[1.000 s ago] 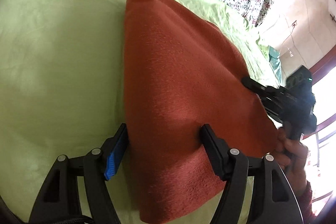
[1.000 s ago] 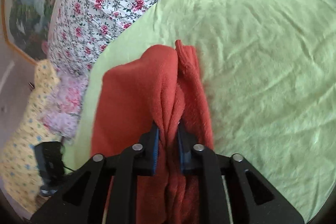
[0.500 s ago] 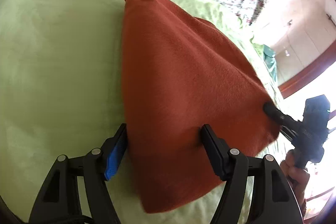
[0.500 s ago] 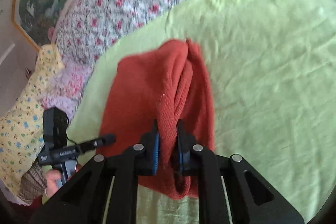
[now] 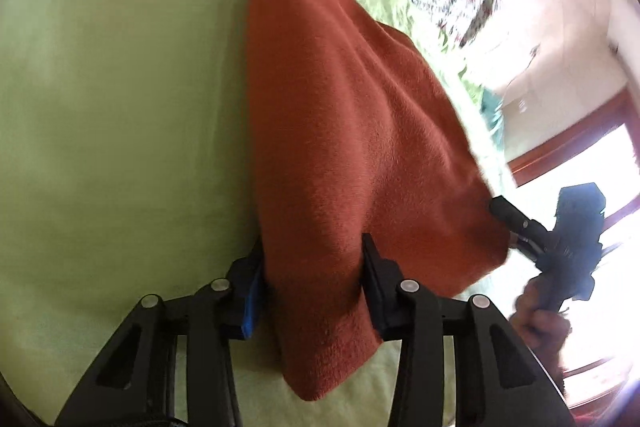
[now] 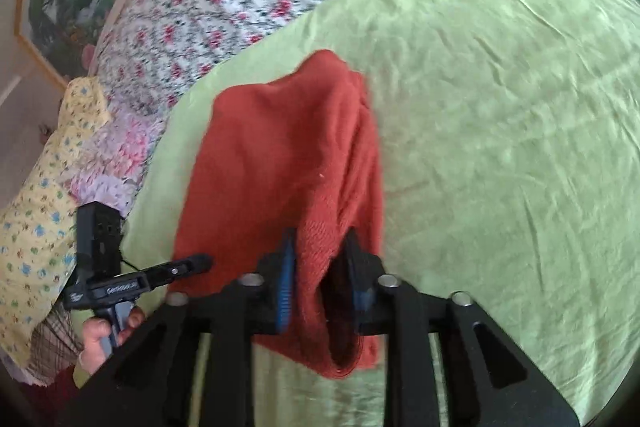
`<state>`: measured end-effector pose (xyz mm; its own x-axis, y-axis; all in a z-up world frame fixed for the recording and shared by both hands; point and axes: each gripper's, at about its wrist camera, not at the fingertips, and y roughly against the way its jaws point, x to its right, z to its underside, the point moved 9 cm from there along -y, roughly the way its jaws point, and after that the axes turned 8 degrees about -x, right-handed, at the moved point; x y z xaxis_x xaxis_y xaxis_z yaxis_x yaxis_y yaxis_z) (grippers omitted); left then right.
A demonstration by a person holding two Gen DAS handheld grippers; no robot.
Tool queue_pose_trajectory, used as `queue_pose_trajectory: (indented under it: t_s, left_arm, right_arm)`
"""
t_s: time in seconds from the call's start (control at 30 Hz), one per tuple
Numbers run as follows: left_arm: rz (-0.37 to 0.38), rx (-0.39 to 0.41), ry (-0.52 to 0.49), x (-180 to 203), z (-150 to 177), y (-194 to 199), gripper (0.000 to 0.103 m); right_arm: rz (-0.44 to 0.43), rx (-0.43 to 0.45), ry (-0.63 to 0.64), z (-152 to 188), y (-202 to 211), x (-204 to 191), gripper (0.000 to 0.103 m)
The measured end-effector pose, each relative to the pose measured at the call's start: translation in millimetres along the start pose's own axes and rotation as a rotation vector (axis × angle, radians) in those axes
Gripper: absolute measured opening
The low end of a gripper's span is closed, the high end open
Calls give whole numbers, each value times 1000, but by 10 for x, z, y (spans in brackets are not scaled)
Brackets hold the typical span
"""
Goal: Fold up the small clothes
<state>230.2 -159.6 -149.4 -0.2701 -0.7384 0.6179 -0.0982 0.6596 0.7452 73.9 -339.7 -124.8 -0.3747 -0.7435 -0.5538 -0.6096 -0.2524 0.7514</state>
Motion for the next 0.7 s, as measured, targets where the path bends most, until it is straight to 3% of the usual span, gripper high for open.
queue_pose_trajectory:
  t_s: [0.03,0.1,0.2,0.23,0.33,0.5,0.7]
  left_arm:
    - [9,-6,4,-18,4,18,45]
    - [0,-18,-10,-12,-5,61,48]
    - [-91,1,-46,-43,-192,176,68]
    - [-105,13,-42,-59,-301,202,70]
    - [-107,39,-1,-127,-637,278,71]
    - [-47,49,87,-268,-1263,181,74]
    - [24,27,154,-455,-2039,-153,71]
  right_arm:
    - [18,11,5,-21,24,0,55]
    - [36,37,18,-91,98,3,55]
    - [9,57,3,-245,143,30,55]
    - [3,54,-2,-296,122,47,55]
    - [-16,46,-20,-490,-11,112,55]
    - [-92,20,-97,-763,-295,237,55]
    - [-73,-45,-57,-802,-604,189,55]
